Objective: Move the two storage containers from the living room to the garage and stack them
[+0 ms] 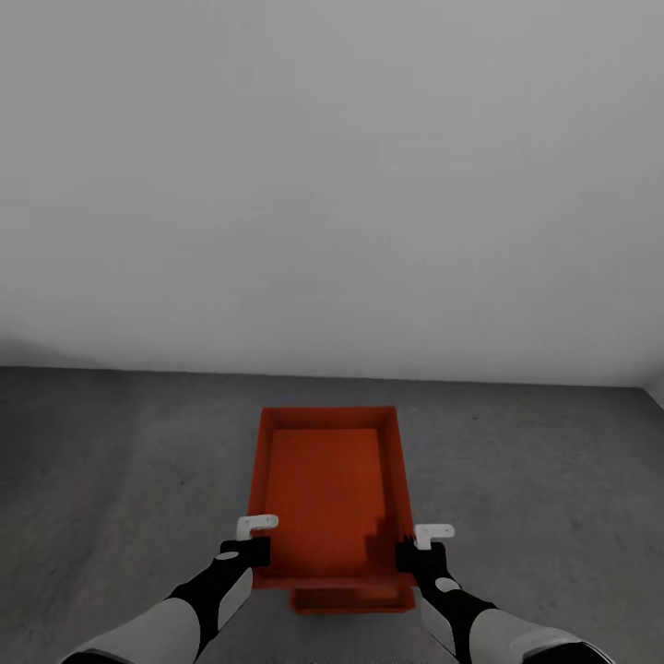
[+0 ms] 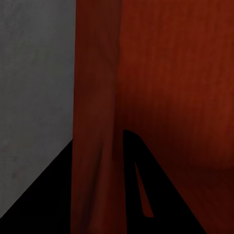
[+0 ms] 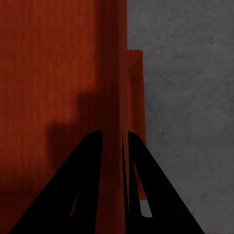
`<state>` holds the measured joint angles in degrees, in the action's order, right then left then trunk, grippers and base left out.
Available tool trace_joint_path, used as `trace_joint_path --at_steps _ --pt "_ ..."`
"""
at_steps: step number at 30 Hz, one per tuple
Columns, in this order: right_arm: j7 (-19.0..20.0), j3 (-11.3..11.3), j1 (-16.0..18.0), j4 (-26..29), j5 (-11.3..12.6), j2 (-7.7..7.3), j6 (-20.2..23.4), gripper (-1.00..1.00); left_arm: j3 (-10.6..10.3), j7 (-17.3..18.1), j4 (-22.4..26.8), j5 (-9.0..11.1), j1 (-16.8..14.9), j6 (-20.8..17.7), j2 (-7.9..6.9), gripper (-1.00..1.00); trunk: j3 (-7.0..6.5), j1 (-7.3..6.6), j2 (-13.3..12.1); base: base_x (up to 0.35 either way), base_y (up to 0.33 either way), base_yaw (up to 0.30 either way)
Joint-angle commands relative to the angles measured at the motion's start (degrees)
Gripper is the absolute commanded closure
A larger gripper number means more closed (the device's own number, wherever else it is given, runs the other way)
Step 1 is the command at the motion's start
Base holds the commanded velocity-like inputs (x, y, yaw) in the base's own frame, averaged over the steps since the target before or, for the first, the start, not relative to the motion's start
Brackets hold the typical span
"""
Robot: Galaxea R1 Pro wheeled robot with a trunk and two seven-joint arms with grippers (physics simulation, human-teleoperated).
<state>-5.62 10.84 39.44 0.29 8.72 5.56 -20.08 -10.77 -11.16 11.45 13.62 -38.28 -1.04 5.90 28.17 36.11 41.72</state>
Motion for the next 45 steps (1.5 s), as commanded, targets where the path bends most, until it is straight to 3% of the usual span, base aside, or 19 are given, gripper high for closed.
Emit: trace_joint_path --at_steps 1,28,45 --pt "-0.1 -3.2 0.0 -0.2 1.8 -0.72 -0.4 1.00 0.8 -0.7 0.3 -0.5 0.0 0.9 -1.07 1.00 0.15 0.01 0.1 0.000 0.000 0.069" --pt "-0.1 -3.2 0.0 -0.2 1.8 -0.72 -0.4 1.00 0.7 -0.7 0.4 -0.5 0.0 1.0 -0.99 1.00 2.45 0.01 0.1 0.000 0.000 0.068" --pt "-0.1 -3.2 0.0 -0.2 1.8 -0.72 -0.4 1.00 0.7 -0.7 0.3 -0.5 0.0 1.0 -1.06 1.00 2.62 0.01 0.1 0.000 -0.059 0.007"
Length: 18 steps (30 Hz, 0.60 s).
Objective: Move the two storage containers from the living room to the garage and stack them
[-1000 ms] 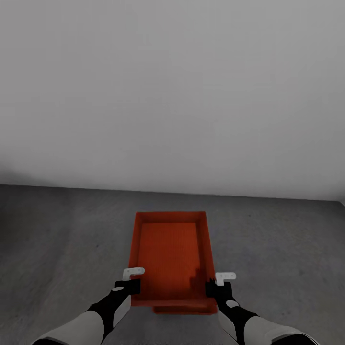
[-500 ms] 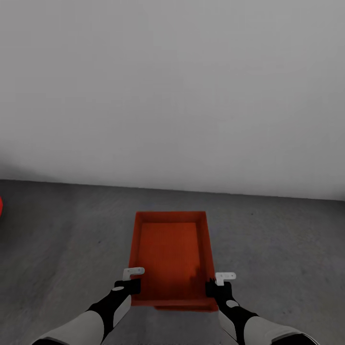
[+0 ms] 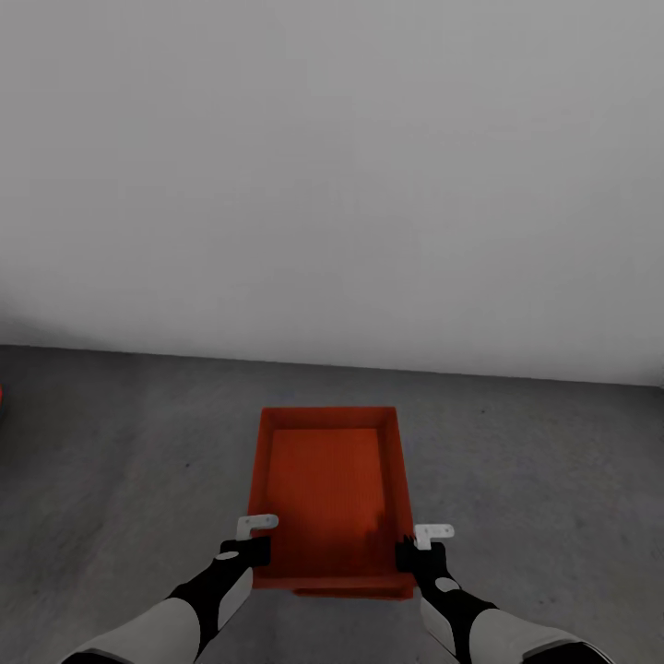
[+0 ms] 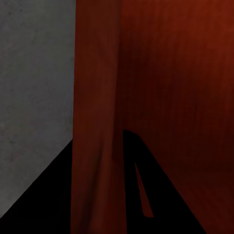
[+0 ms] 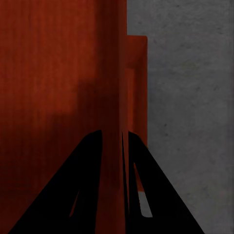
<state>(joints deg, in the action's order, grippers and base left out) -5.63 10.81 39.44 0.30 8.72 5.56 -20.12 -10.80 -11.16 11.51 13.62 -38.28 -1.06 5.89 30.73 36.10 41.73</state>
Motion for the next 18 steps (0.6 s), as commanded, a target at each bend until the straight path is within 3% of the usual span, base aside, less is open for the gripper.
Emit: trace_joint_path --at_steps 1,9,18 --pt "-0.1 -3.2 0.0 -0.2 1.8 -0.73 -0.4 1.00 0.8 -0.7 0.3 -0.5 0.0 1.0 -1.05 1.00 0.05 0.01 0.1 0.000 -0.021 0.000" --pt "-0.1 -3.2 0.0 -0.2 1.8 -0.73 -0.4 1.00 0.8 -0.7 0.3 -0.5 0.0 1.0 -1.06 1.00 0.05 0.01 0.1 0.000 -0.021 0.000" --pt "-0.1 -3.2 0.0 -0.2 1.8 -0.73 -0.4 1.00 0.8 -0.7 0.2 -0.5 0.0 1.0 -1.06 1.00 0.05 0.01 0.1 0.000 -0.232 0.000"
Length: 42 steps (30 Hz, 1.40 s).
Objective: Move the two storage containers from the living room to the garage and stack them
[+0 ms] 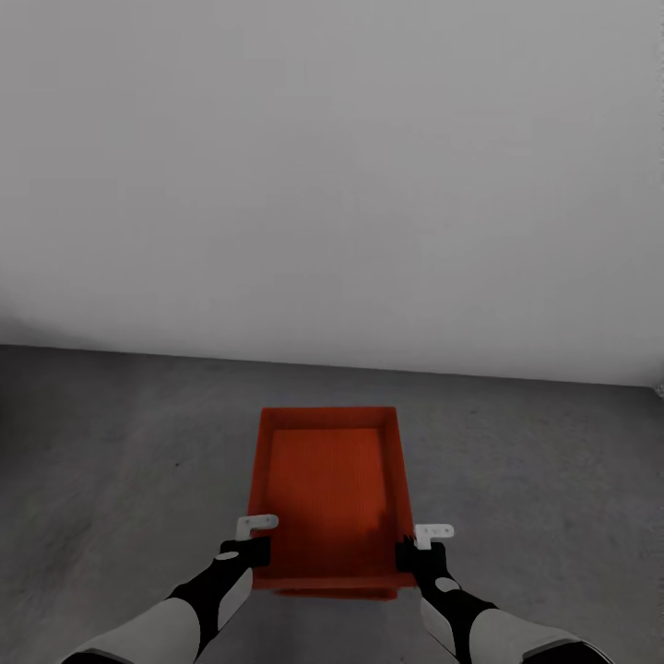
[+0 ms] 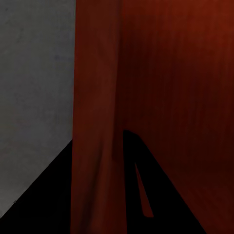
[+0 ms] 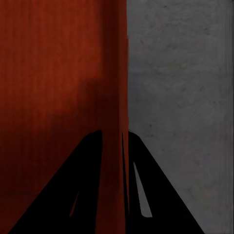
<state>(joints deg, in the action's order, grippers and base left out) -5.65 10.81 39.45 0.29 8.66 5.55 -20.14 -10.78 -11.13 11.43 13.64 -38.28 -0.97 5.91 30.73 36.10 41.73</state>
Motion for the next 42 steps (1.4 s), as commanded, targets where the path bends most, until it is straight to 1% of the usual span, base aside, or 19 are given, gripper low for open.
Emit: trace_joint_path --at_steps 1,6,18,29,42 --pt "-0.1 -3.2 0.0 -0.2 1.8 -0.72 -0.3 1.00 0.8 -0.7 0.3 -0.5 0.0 0.9 -1.08 1.00 0.05 0.01 0.0 0.000 -0.269 0.000" --pt "-0.1 -3.2 0.0 -0.2 1.9 -0.72 -0.3 1.00 0.8 -0.7 0.3 -0.5 0.0 0.9 -1.08 1.00 0.05 0.01 0.0 0.000 -0.191 0.000" --pt "-0.1 -3.2 0.0 -0.2 1.8 -0.63 -0.3 1.00 0.8 -0.7 0.3 -0.5 0.0 0.9 -1.08 1.00 0.05 0.01 0.0 0.000 -0.018 -0.005" --pt "-0.1 -3.2 0.0 -0.2 1.8 -0.63 -0.3 1.00 0.8 -0.7 0.3 -0.5 0.0 0.9 -1.08 1.00 0.05 0.01 0.0 0.000 0.000 -0.183" --pt "-0.1 -3.2 0.0 -0.2 1.8 -0.63 -0.3 1.00 0.9 -0.7 0.2 -0.5 0.0 0.9 -1.08 1.00 0.05 0.01 0.0 0.003 0.018 -0.017"
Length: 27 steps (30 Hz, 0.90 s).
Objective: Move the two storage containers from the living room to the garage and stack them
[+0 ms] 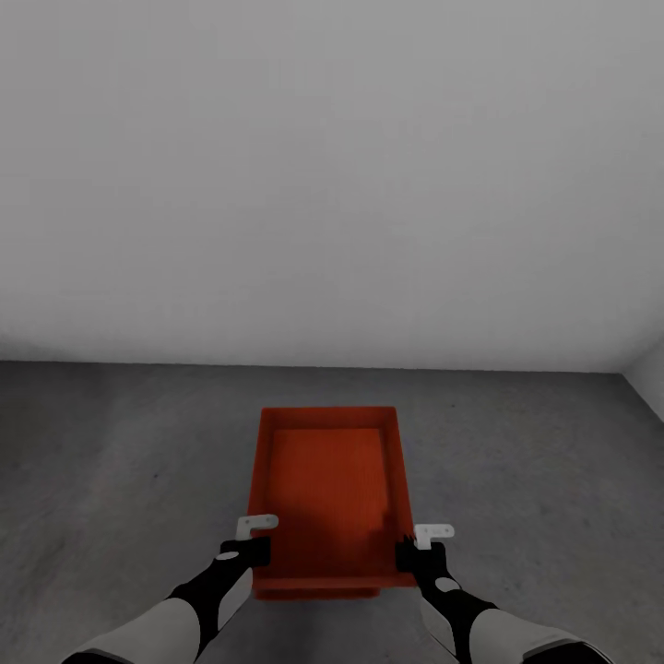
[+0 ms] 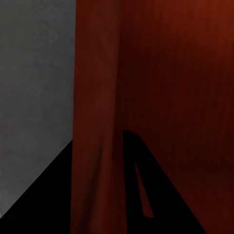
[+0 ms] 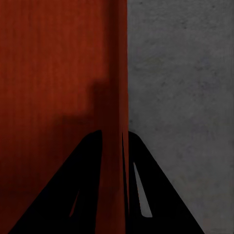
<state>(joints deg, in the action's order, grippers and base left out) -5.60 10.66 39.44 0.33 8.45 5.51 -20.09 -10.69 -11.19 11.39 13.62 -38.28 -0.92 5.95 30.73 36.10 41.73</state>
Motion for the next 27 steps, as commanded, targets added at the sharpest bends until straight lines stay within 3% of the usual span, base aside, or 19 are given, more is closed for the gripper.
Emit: trace_joint_path --at_steps 1,9,27 --pt "-0.1 -3.0 0.0 -0.2 2.0 -0.59 -0.4 1.00 0.8 -0.7 0.3 -0.4 0.0 0.8 -1.12 1.00 0.05 0.01 0.1 0.059 0.190 0.000" --pt "-0.1 -3.0 0.0 -0.2 2.0 -0.59 -0.4 1.00 0.8 -0.7 0.3 -0.4 0.0 0.8 -1.11 1.00 0.05 0.01 0.1 0.068 0.211 0.000" --pt "-0.1 -3.0 0.0 -0.2 2.0 -0.59 -0.4 1.00 0.8 -0.7 0.4 -0.4 0.0 0.8 -1.07 1.00 0.05 0.01 0.1 0.004 0.011 0.000"
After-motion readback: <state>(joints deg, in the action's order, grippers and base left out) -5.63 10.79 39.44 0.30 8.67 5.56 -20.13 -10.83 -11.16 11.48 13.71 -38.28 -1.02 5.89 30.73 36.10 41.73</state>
